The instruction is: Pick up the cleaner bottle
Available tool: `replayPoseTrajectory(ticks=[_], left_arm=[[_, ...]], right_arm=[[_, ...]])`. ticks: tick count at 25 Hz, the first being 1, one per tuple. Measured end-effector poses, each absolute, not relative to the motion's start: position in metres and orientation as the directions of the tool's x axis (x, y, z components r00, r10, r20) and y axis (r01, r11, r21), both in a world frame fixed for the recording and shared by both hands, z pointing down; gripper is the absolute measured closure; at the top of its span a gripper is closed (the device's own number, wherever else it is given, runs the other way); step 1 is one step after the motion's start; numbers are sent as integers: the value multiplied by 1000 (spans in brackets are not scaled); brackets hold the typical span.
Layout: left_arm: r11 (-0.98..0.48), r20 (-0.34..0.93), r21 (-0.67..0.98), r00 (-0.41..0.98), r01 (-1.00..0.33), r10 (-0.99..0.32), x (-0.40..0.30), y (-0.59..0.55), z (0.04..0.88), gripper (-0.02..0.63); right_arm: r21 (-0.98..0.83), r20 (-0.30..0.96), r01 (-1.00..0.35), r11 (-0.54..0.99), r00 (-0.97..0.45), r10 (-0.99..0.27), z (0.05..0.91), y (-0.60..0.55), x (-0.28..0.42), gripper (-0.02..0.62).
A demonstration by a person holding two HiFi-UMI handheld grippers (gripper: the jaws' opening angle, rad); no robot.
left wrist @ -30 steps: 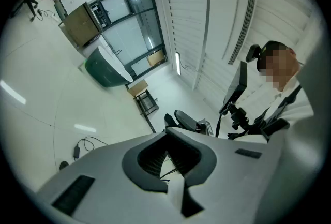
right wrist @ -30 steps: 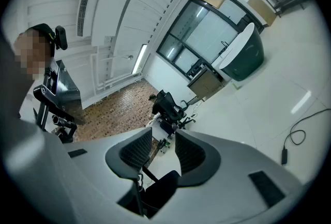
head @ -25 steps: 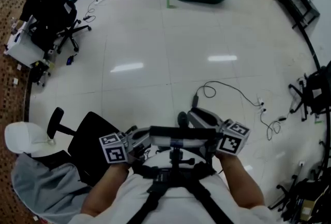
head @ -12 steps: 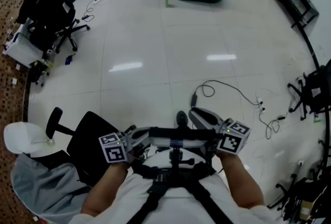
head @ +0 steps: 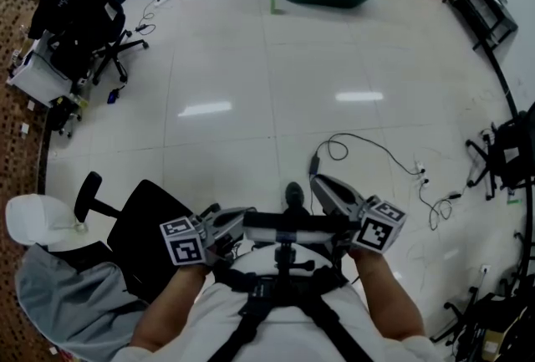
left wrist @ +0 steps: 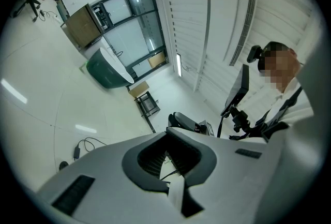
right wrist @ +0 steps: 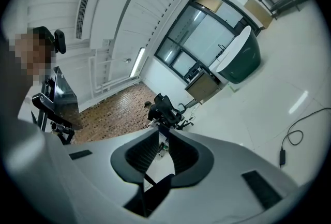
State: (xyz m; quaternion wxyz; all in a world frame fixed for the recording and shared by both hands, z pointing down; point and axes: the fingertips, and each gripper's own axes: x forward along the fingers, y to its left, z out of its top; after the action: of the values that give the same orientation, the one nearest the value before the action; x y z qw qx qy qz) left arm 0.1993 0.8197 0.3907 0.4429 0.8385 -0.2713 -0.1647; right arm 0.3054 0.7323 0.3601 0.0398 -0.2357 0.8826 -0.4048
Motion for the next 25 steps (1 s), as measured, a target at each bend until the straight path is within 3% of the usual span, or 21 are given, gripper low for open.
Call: replayPoseTrajectory(ticks=[10,13,16,20,25], left_arm=[[-468,-44,826,791,-315,-610,195,825,391,615],[-493,-55,797,769,-350,-636,189,811,379,615],[-507,-56,721,690,-472,-721,176,764,357,615],[-399,20,615,520,-680,-854,157,692,346,615],[-347,70,574,467,-742,-882,163,650,343,615]], right_arm=[[-621,137,-483,618,-843,-521,347,730,308,492],[-645,109,-332,689,-932,-347,333,750,289,492],[-564,146,-212,798,-977,-156,328,773,261,492],[-521,186,-118,846,-982,-22,330,789,223,492],[-562,139,20,827,-983,118,322,802,186,490]])
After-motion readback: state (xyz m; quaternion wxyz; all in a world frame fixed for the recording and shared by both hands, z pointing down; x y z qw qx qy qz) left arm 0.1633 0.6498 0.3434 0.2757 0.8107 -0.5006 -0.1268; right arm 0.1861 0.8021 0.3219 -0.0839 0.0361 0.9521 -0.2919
